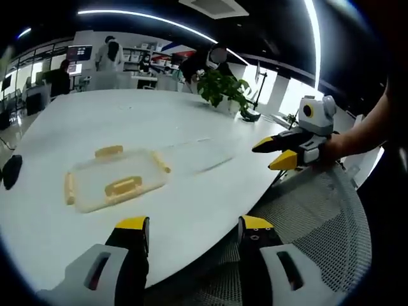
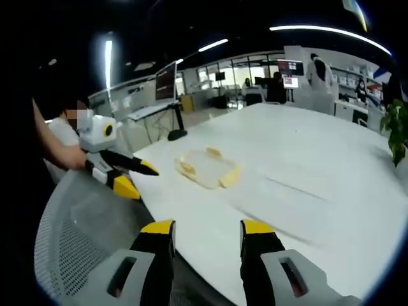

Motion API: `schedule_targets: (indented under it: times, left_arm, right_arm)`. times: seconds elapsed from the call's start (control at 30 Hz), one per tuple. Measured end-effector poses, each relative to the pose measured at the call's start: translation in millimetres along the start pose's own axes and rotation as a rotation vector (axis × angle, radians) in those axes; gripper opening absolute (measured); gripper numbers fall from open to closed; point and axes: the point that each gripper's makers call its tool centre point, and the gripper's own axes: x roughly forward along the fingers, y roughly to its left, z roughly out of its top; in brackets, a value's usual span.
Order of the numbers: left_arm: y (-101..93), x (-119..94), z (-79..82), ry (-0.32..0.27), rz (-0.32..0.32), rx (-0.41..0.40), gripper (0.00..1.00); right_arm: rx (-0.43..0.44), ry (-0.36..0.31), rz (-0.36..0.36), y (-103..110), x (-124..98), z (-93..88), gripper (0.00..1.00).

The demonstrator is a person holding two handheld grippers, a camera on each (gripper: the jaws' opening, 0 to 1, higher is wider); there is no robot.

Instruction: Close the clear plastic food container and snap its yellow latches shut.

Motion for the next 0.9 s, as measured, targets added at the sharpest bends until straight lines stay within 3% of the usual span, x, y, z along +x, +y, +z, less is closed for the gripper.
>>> schedule_targets:
  times: [0.9]
  left_arm:
    - [-3.3,-2.2,-5.7,0.039,-0.019,0.011,0.53]
  right_arm:
    - [-0.001,0.040,0.006,4.1,2.5,-5.6,0.38]
